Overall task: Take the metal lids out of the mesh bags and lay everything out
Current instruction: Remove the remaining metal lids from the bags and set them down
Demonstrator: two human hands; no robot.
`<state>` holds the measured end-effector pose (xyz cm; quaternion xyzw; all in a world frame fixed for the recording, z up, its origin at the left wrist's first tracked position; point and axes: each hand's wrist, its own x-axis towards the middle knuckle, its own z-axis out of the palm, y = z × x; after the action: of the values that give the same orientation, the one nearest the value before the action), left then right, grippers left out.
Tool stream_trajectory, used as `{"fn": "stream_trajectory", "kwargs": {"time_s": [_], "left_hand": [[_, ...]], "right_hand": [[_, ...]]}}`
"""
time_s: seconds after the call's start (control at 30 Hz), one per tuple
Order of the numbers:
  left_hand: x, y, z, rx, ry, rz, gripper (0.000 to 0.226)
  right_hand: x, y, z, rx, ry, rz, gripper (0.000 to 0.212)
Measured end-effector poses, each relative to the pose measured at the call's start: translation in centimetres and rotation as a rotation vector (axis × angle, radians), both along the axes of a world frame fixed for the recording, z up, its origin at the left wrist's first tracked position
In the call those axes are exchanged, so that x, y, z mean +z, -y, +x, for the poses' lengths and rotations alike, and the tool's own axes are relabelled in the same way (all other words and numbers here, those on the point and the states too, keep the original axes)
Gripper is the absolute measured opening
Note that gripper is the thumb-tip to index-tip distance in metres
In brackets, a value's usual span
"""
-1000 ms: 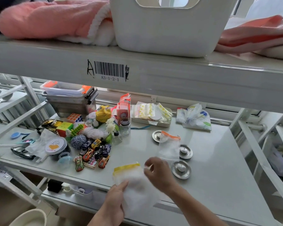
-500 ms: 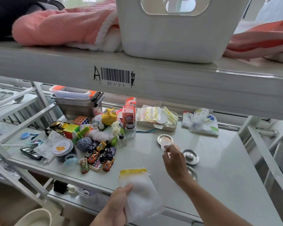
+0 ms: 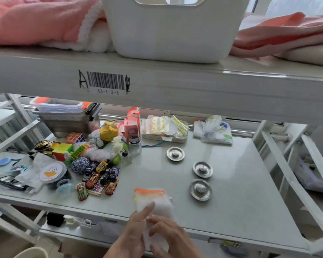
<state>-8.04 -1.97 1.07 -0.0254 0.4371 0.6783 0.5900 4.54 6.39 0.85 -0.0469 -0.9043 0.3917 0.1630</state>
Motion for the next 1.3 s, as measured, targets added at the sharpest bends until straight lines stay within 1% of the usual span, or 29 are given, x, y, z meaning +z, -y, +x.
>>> {"fn": "stream_trajectory", "kwargs": {"time_s": [0.07, 0.13, 0.17, 0.2, 0.23, 0.27, 0.3, 0.33, 0.37, 0.4, 0.47, 0.5, 0.57, 0.6, 0.67, 0.7, 0.77, 0.8, 0.83, 0.87, 0.9, 0.93, 1.0, 1.03, 1.07, 1.1, 1.17, 1.2, 1.3], "left_hand": [[-0.3, 0.3, 0.1, 0.079, -0.124, -0.113, 0.054], [0.3, 0.5, 0.4, 0.156, -0.164, -0.173, 0.022], [1.0, 0.7, 0.7, 0.181, -0.171, -0.199, 0.016], [1.9, 0.9, 0.9, 0.194, -0.18, -0.201, 0.014], [2.4, 1.1, 1.1, 0.195, -0.202, -0.198, 0.013], [2.9, 1.2, 1.2, 0.184, -0.23, -0.189, 0.013], [3.4, 1.4, 1.3, 0.18, -0.262, -0.198, 0.019], [3.6, 1.6, 1.3, 0.184, -0.279, -0.223, 0.024], [3.5, 1.9, 1.2, 0.179, -0.274, -0.224, 0.022], [3.1, 2.1, 1.2, 0.172, -0.263, -0.213, 0.014], [2.5, 2.4, 1.2, 0.184, -0.209, -0.196, 0.021], [1.9, 2.6, 1.0, 0.176, -0.178, -0.182, 0.019], [2.1, 2.5, 0.7, 0.146, -0.1, -0.159, 0.01], [2.4, 2.6, 0.9, 0.119, 0.022, -0.075, 0.014], [1.8, 2.2, 0.9, 0.116, 0.232, -0.004, 0.056], [1.5, 2.2, 1.0, 0.098, 0.219, 0.006, 0.066], [0.0, 2.2, 0.0, 0.124, 0.109, 0.017, 0.066], [-0.7, 2.5, -0.3, 0.13, -0.001, -0.026, 0.069], [-1.0, 2.9, -0.4, 0.113, -0.017, -0.015, 0.075], [-1.3, 3.2, -0.7, 0.085, -0.019, -0.007, 0.081], [-1.8, 3.3, -0.9, 0.075, -0.075, -0.032, 0.085], [-2.4, 3.6, -1.0, 0.06, -0.123, -0.052, 0.085], [-2.6, 3.4, -0.9, 0.029, -0.13, -0.04, 0.079], [-2.8, 3.3, -0.8, 0.033, -0.146, -0.036, 0.077], [-3.0, 3.0, -0.6, 0.039, -0.162, -0.047, 0.077], [-3.1, 2.9, -0.5, 0.048, -0.161, -0.062, 0.078], [-2.9, 2.6, -0.1, 0.063, -0.169, -0.081, 0.078], [-2.7, 2.3, 0.0, 0.06, -0.176, -0.086, 0.078], [-2.8, 1.6, 0.2, 0.085, -0.163, -0.026, 0.08]], "right_hand": [[0.8, -1.8, 0.6, -0.146, -0.111, -0.082, 0.021], [0.8, -5.1, 0.8, -0.47, -0.177, -0.007, 0.026], [0.7, -7.3, 0.6, -0.646, -0.132, 0.065, 0.031], [0.5, -9.1, 0.4, -0.794, -0.008, 0.118, 0.039], [0.2, -10.7, 0.2, -0.881, 0.168, 0.134, 0.049], [-0.2, -11.8, 0.0, -0.902, 0.345, 0.141, 0.06], [-0.6, -12.6, -0.1, -0.883, 0.477, 0.166, 0.069], [-1.0, -13.1, -0.2, -0.856, 0.546, 0.207, 0.073], [-1.2, -13.3, -0.4, -0.844, 0.561, 0.233, 0.074], [-1.1, -13.1, -0.6, -0.846, 0.546, 0.238, 0.072], [-0.4, -11.9, -1.2, -0.854, 0.436, 0.161, 0.072], [0.0, -10.8, -1.4, -0.827, 0.351, 0.097, 0.076], [1.0, -7.5, -1.7, -0.662, 0.155, -0.006, 0.082], [1.6, -5.2, -1.6, -0.537, 0.108, -0.009, 0.084], [2.5, -0.9, -1.6, -0.33, 0.098, 0.067, 0.087], [2.7, 0.7, -1.7, -0.272, 0.104, 0.113, 0.089], [2.5, 2.0, -1.9, -0.222, 0.128, 0.145, 0.088], [2.4, 1.9, -2.0, -0.21, 0.14, 0.12, 0.089], [2.3, 1.2, -2.1, -0.204, 0.156, 0.065, 0.09], [2.2, 0.1, -2.1, -0.217, 0.156, 0.014, 0.091], [1.9, -1.7, -2.1, -0.271, 0.135, -0.009, 0.088], [1.4, -4.1, -2.0, -0.366, 0.113, -0.009, 0.084], [0.1, -10.0, -2.4, -0.622, 0.09, 0.029, 0.073], [-0.2, -13.0, -2.7, -0.732, 0.11, 0.078, 0.07], [-0.2, -15.7, -2.9, -0.805, 0.184, 0.123, 0.072], [-0.1, -17.9, -3.2, -0.844, 0.294, 0.153, 0.078], [-0.5, -20.7, -3.4, -0.823, 0.521, 0.169, 0.092], [-0.8, -21.6, -3.4, -0.8, 0.579, 0.169, 0.095], [-1.1, -22.0, -3.7, -0.773, 0.547, 0.205, 0.084]]}}
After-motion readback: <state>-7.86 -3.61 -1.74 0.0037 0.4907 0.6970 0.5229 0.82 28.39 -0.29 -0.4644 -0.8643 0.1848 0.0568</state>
